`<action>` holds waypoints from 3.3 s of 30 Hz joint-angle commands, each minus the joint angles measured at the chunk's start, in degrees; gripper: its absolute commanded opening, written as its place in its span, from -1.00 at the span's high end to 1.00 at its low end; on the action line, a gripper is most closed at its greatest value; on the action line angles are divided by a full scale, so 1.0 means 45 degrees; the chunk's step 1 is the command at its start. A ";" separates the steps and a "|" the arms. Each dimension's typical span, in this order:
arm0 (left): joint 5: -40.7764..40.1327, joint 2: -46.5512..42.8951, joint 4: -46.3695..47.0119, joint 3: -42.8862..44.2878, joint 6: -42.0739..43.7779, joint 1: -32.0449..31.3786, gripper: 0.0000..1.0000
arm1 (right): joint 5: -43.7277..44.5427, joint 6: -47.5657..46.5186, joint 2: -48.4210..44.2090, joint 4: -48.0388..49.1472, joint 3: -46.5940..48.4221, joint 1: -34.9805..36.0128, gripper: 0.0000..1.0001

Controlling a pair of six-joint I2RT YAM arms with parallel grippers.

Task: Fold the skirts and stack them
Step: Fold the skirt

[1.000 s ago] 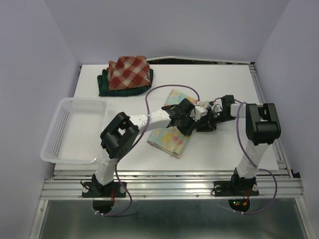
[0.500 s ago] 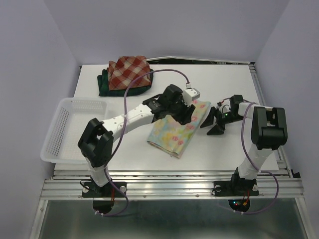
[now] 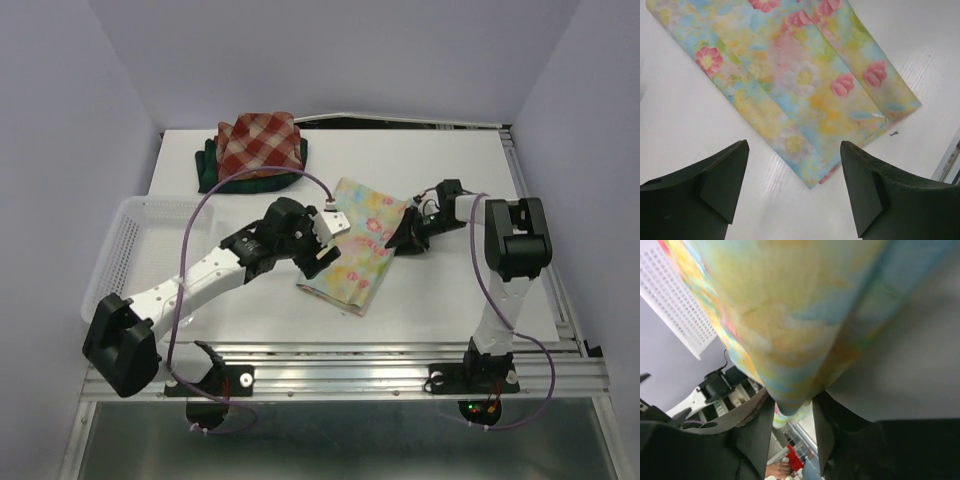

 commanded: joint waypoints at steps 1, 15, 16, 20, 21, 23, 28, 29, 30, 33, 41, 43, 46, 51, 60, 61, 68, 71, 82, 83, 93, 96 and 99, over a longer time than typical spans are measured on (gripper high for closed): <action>0.0078 -0.1347 0.0418 -0.1678 0.2306 -0.0188 -0.69 | 0.3822 -0.1009 0.1430 0.0754 0.1628 -0.0039 0.18; -0.3765 -0.1078 0.4203 -0.4946 0.5820 -0.3780 -0.61 | 0.4799 -0.4057 0.1051 -0.3094 0.5445 0.0078 -0.47; -0.4349 -0.0766 0.4498 -0.5160 0.5998 -0.3975 -0.61 | 0.4976 -0.4077 0.0657 -0.3056 0.5425 0.0078 -0.47; -0.5253 0.0248 0.5398 -0.5124 0.6468 -0.4641 -0.61 | 0.4003 -0.4057 -0.0771 -0.2879 0.5405 0.0641 -0.43; -0.5312 0.0465 0.5554 -0.5045 0.6469 -0.4757 -0.61 | 0.3750 -0.4077 -0.0966 -0.2880 0.5424 0.0896 -0.41; -0.5467 0.0972 0.5730 -0.4695 0.6411 -0.4817 -0.60 | 0.2700 -0.3534 -0.1143 -0.2744 0.5289 0.1365 -0.32; -0.5527 0.1697 0.5965 -0.4380 0.6371 -0.4915 -0.48 | 0.0586 -0.2827 -0.0560 -0.2099 0.4663 0.2499 -0.09; -0.5527 0.1833 0.5985 -0.4380 0.6371 -0.4915 -0.46 | 0.0254 -0.2788 -0.0365 -0.2099 0.4566 0.2616 -0.01; -0.5508 0.1873 0.6004 -0.4380 0.6352 -0.4896 -0.44 | 0.0019 -0.2807 -0.0034 -0.2118 0.4217 0.2617 0.02; -0.5274 0.1932 0.6063 -0.4517 0.6332 -0.4915 -0.40 | -0.0530 -0.2787 0.0280 -0.1670 0.3125 0.3279 0.07; -0.5000 0.2771 0.6628 -0.4732 0.6781 -0.4896 -0.17 | 0.1381 -0.3803 0.1959 -0.1474 0.2358 0.3438 0.11; -0.5078 0.3064 0.6883 -0.4654 0.6782 -0.4915 -0.12 | 0.1870 -0.3959 0.2389 -0.1493 0.2455 0.3438 0.14; -0.5312 0.3630 0.7175 -0.4420 0.6587 -0.4876 -0.05 | 0.2516 -0.4057 0.3054 -0.1512 0.2651 0.3438 0.16; -0.5234 0.3768 0.7489 -0.4439 0.6508 -0.4720 0.25 | 0.3044 -0.4604 0.3465 -0.1630 0.2749 0.3438 0.16; -0.3713 0.2597 0.3942 -0.2917 0.5454 -0.4602 1.00 | 0.2674 -0.4877 0.2571 -0.1747 0.2378 0.3438 0.15; -0.3479 0.2480 0.3509 -0.2742 0.5357 -0.4602 1.00 | 0.2634 -0.4936 0.2354 -0.1805 0.2416 0.3438 0.14; -0.0823 0.2264 -0.0107 -0.1004 0.4771 -0.4602 1.00 | 0.2518 -0.5543 0.1103 -0.3074 0.5318 0.3438 -0.15; -0.0645 0.2225 -0.0655 -0.0807 0.4380 -0.4603 1.00 | 0.1838 -0.5172 0.1102 -0.2901 0.6495 0.3301 -0.18; -0.0059 0.1815 -0.1318 -0.0319 0.4223 -0.4583 1.00 | -0.2053 0.0042 0.2683 0.1922 0.5976 0.4179 -0.21; -0.0058 0.1776 -0.1358 -0.0241 0.4184 -0.4602 1.00 | -0.2112 0.0276 0.2703 0.2621 0.5662 0.4296 -0.21; 0.0098 0.1288 -0.1866 0.1164 0.3754 -0.4447 1.00 | -0.0903 0.0046 0.3131 0.4133 0.3004 0.5274 -0.14; -0.0077 0.1268 -0.1905 0.1458 0.3793 -0.4155 1.00 | -0.0688 -0.0306 0.3173 0.4015 0.2420 0.5391 -0.08; -0.0136 0.1210 -0.2003 0.1693 0.3930 -0.3861 1.00 | -0.0511 -0.0657 0.2919 0.3937 0.1949 0.5391 -0.07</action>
